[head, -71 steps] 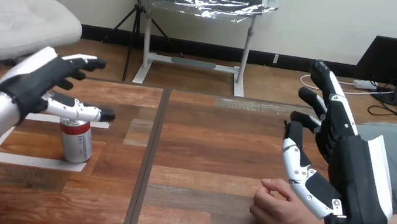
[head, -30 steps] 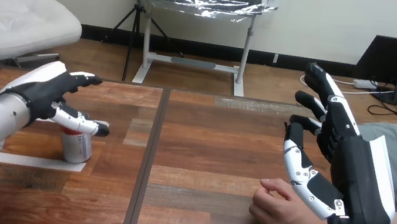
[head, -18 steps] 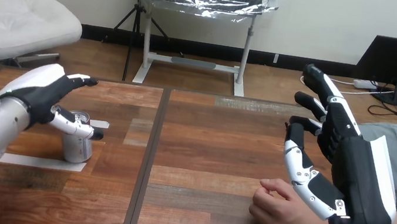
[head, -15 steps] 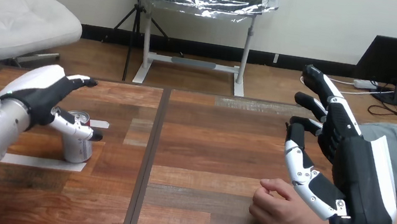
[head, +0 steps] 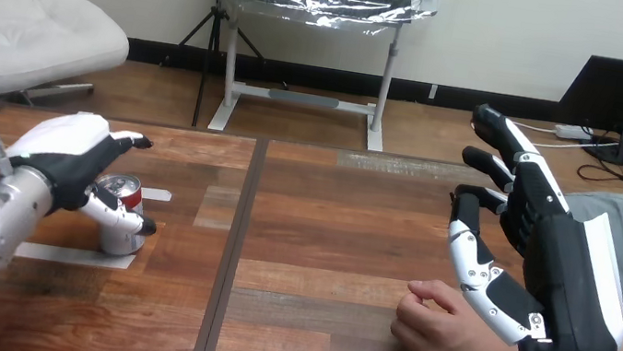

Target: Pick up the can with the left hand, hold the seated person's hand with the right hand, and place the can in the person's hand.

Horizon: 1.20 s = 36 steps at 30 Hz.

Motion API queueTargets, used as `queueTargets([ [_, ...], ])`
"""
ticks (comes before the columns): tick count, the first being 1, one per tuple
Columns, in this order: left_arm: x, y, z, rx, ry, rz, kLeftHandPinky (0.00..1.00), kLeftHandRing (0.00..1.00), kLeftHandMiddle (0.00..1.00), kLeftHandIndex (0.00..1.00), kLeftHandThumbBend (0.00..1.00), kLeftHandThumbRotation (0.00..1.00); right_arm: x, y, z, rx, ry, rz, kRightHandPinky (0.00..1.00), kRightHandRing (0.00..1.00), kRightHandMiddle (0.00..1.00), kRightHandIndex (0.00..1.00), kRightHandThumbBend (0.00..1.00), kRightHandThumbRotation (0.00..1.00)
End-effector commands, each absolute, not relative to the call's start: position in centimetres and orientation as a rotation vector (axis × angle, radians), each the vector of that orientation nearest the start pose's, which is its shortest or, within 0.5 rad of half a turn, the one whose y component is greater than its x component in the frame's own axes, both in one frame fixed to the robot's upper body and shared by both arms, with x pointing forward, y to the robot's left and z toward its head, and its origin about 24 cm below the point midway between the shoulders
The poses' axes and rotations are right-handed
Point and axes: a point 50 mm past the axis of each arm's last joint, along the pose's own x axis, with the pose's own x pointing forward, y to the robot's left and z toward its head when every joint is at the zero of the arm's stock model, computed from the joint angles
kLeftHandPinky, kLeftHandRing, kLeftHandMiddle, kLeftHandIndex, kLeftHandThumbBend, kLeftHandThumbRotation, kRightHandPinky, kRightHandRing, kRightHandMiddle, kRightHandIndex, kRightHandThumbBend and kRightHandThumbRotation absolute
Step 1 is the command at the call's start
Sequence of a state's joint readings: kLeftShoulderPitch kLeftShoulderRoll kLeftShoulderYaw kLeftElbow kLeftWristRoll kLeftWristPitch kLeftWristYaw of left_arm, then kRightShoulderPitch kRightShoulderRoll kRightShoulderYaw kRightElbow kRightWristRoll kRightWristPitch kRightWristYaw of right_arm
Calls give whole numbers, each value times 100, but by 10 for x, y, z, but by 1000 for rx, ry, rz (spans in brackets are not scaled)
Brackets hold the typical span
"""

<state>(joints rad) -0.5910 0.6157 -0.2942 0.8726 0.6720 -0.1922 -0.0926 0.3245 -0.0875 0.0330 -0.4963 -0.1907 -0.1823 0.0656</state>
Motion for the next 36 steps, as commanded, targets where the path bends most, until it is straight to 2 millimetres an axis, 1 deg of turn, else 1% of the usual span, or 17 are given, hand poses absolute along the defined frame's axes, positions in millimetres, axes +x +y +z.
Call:
queueTargets([
  [1, 359, 255, 81, 1432, 131, -224, 87, 91, 92, 90, 78, 35, 191, -157, 121, -300, -441, 61, 73, 85, 91, 87, 10, 0],
  [8, 360, 253, 78, 1465, 139, -223, 88, 91, 92, 90, 77, 35, 192, -158, 121, -299, -449, 66, 72, 85, 90, 86, 10, 0],
  [9, 359, 253, 74, 1461, 141, -219, 88, 91, 92, 90, 77, 34, 191, -158, 121, -299, -448, 66, 71, 84, 90, 85, 10, 0],
  [10, 359, 252, 71, 1457, 142, -215, 85, 89, 91, 89, 77, 32, 191, -158, 121, -298, -448, 67, 70, 84, 89, 85, 11, 0],
  [12, 358, 252, 67, 1450, 146, -209, 82, 88, 90, 88, 77, 31, 191, -159, 121, -299, -447, 68, 70, 84, 89, 85, 12, 0],
  [18, 358, 251, 61, 1444, 166, -205, 76, 84, 87, 84, 77, 29, 191, -159, 121, -298, -446, 67, 69, 83, 89, 83, 13, 0],
  [23, 358, 250, 57, 1430, 175, -194, 73, 82, 85, 83, 77, 28, 191, -159, 121, -301, -446, 68, 69, 83, 89, 82, 14, 0],
  [29, 358, 249, 54, 1427, 174, -184, 69, 79, 82, 79, 76, 23, 190, -160, 121, -307, -446, 68, 69, 83, 89, 82, 14, 0],
  [32, 358, 249, 54, 1421, 172, -179, 66, 76, 80, 78, 76, 22, 190, -161, 121, -306, -445, 67, 68, 83, 88, 81, 14, 0],
  [36, 358, 248, 53, 1415, 176, -176, 60, 70, 73, 75, 76, 19, 190, -161, 121, -304, -444, 67, 68, 83, 88, 81, 14, 0],
])
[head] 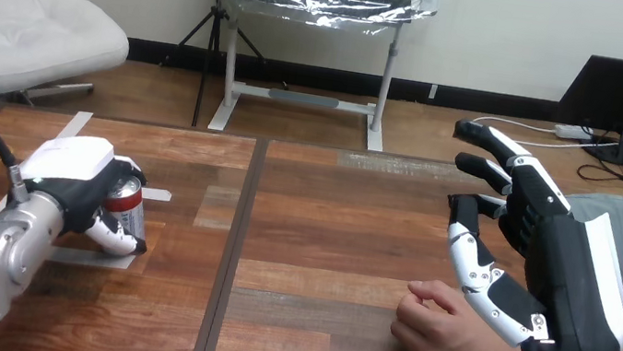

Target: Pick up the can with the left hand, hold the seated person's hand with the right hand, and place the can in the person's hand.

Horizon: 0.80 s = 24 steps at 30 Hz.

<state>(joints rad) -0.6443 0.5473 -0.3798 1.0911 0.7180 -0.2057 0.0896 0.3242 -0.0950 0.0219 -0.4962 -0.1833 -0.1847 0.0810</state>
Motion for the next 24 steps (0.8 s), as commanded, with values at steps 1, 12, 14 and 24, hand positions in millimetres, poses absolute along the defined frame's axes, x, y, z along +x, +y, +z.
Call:
queueTargets([
  [1, 358, 248, 53, 1408, 183, -175, 58, 68, 72, 74, 76, 18, 190, -161, 121, -305, -443, 68, 68, 82, 88, 81, 15, 0],
  [12, 359, 248, 54, 1354, 191, -172, 57, 65, 71, 68, 74, 8, 190, -163, 122, -306, -441, 71, 67, 82, 87, 80, 15, 0],
  [14, 359, 248, 54, 1336, 199, -173, 57, 65, 70, 68, 74, 6, 190, -163, 122, -305, -441, 71, 67, 82, 87, 80, 15, 0],
  [24, 358, 250, 55, 1282, 190, -171, 53, 58, 63, 63, 71, 0, 191, -163, 122, -301, -438, 72, 67, 82, 87, 79, 15, 0],
])
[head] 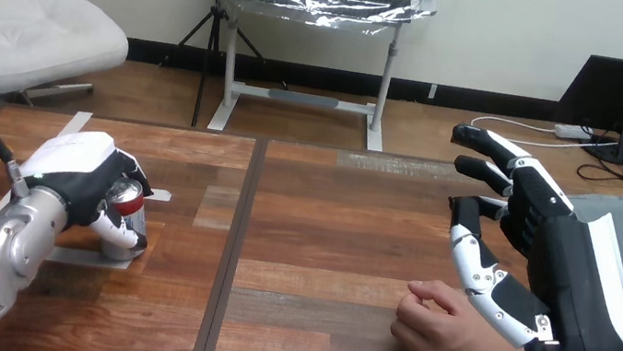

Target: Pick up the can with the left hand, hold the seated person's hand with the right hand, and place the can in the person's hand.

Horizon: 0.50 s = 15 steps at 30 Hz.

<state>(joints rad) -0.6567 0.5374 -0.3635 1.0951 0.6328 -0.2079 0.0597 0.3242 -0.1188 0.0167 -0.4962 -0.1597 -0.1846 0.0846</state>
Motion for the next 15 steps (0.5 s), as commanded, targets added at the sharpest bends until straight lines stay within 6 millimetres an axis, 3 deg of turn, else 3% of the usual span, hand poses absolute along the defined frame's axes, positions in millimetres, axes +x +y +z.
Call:
queueTargets([
  [1, 358, 250, 55, 1280, 191, -171, 52, 58, 62, 63, 71, 0, 191, -163, 122, -302, -437, 71, 67, 82, 87, 79, 15, 0],
  [15, 356, 252, 54, 1264, 169, -151, 48, 52, 57, 57, 68, 0, 192, -164, 122, -308, -441, 72, 65, 80, 84, 77, 15, 0],
])
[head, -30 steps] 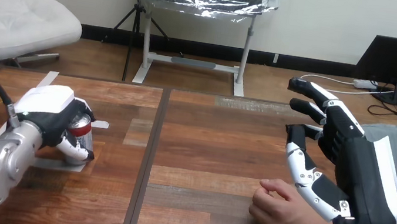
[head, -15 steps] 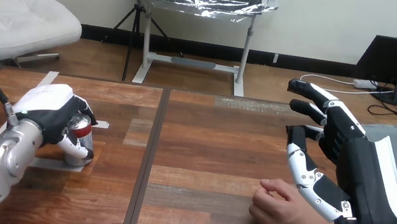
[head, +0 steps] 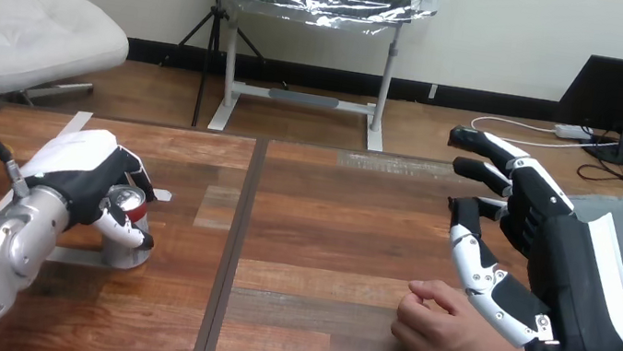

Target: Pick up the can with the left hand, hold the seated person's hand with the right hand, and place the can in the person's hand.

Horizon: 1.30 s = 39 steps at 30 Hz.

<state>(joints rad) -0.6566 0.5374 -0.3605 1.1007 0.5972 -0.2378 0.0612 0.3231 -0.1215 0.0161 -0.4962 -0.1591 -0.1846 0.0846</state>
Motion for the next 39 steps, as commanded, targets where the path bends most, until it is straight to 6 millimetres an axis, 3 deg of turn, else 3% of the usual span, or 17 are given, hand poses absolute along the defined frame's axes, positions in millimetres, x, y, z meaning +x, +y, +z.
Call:
queueTargets([
  [1, 356, 252, 54, 1262, 167, -151, 47, 52, 56, 57, 68, 0, 192, -164, 122, -306, -440, 72, 65, 80, 84, 77, 15, 0],
  [14, 355, 252, 54, 1237, 166, -138, 39, 45, 51, 55, 66, 0, 193, -164, 122, -305, -437, 72, 64, 79, 83, 77, 16, 0],
  [39, 355, 250, 54, 1223, 146, -132, 39, 46, 52, 55, 65, 0, 194, -164, 123, -307, -437, 77, 63, 78, 82, 76, 16, 0],
])
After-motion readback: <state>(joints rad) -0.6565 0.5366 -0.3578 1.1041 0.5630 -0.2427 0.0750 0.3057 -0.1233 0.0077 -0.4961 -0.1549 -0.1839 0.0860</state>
